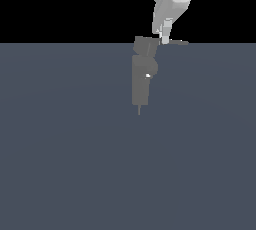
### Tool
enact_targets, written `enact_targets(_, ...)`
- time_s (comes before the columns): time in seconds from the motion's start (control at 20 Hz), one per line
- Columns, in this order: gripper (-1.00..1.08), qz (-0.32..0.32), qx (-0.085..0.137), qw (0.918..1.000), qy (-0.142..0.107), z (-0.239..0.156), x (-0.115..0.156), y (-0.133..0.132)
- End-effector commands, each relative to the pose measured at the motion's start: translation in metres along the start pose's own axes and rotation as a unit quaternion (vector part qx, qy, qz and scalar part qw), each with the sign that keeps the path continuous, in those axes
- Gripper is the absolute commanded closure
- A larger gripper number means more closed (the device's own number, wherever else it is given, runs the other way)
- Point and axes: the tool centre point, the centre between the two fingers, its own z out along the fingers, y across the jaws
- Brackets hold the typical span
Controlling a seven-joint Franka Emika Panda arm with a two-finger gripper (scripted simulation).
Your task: Turn on the faucet by rotating a designated handle.
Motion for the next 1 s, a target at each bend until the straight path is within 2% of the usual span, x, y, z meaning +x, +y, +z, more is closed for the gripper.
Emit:
enact_targets(0.0,1.08,0.012,-0.001,0.9999,0.0,0.003,0.021,-0.004)
enact_targets(0.95,1.08,0.021,0.002,0.9998,0.0,0.001,0.072,-0.037)
